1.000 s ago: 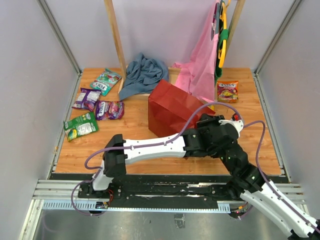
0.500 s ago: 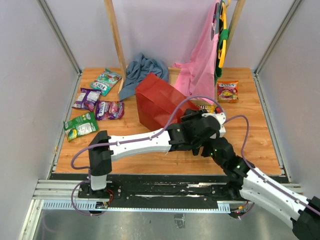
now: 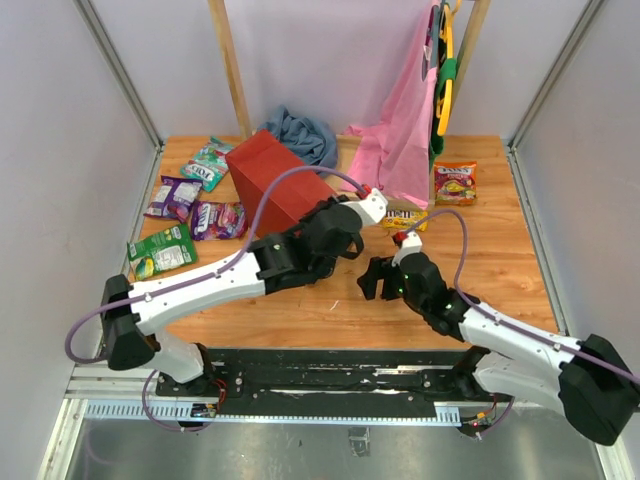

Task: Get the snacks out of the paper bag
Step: Take out the snack from the paper bag.

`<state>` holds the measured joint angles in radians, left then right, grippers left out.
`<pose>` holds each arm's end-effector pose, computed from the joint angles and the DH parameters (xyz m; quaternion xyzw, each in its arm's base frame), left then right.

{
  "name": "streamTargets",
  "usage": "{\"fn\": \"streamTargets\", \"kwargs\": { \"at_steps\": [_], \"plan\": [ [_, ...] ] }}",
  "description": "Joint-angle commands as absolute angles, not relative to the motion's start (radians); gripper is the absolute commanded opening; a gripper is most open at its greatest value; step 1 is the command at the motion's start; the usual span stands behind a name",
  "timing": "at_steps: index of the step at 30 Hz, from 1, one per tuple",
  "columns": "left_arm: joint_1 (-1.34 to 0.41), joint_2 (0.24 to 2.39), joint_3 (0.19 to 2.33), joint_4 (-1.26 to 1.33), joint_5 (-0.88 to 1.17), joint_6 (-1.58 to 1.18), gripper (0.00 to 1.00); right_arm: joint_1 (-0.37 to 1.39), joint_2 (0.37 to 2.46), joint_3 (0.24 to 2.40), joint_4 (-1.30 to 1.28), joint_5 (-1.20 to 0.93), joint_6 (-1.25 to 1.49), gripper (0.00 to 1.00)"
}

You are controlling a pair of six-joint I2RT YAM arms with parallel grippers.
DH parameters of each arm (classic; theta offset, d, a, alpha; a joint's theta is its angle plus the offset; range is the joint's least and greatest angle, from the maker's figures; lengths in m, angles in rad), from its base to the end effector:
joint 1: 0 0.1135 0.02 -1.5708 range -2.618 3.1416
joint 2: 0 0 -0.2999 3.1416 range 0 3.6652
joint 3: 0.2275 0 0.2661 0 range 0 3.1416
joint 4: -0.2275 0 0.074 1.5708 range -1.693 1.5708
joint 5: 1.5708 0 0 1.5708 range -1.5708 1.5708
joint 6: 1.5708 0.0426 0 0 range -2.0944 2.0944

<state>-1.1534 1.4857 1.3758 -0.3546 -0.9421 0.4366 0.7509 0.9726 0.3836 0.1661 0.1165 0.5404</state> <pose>0.1723 -0.3035 0.3992 0.3743 0.7012 0.1974 0.5739 0.1540 0.1370 0.2195 -0.0566 0.8370 0.2871 0.4623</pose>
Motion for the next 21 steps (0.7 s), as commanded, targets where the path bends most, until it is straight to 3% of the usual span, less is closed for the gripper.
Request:
{"fn": "streamTargets", "kwargs": {
  "at_steps": [1, 6, 15, 21],
  "plan": [
    [-1.105, 1.414, 1.320, -0.342, -0.868, 0.439, 0.00, 0.786, 1.048, 0.453, 0.267, 0.086, 0.519, 0.78],
    [-1.072, 1.385, 1.283, -0.305, -0.811, 0.458, 0.01, 0.793, 1.146, 0.499, 0.372, 0.045, 0.619, 0.79],
    [-1.037, 1.439, 1.331, -0.276, -0.746, 0.433, 0.01, 0.876, 1.369, 0.513, 0.597, 0.168, 0.905, 0.77],
    [-1.008, 1.439, 1.376, -0.294, -0.651, 0.395, 0.02, 0.876, 1.559, 0.577, 0.723, 0.181, 1.044, 0.71]
  ]
}}
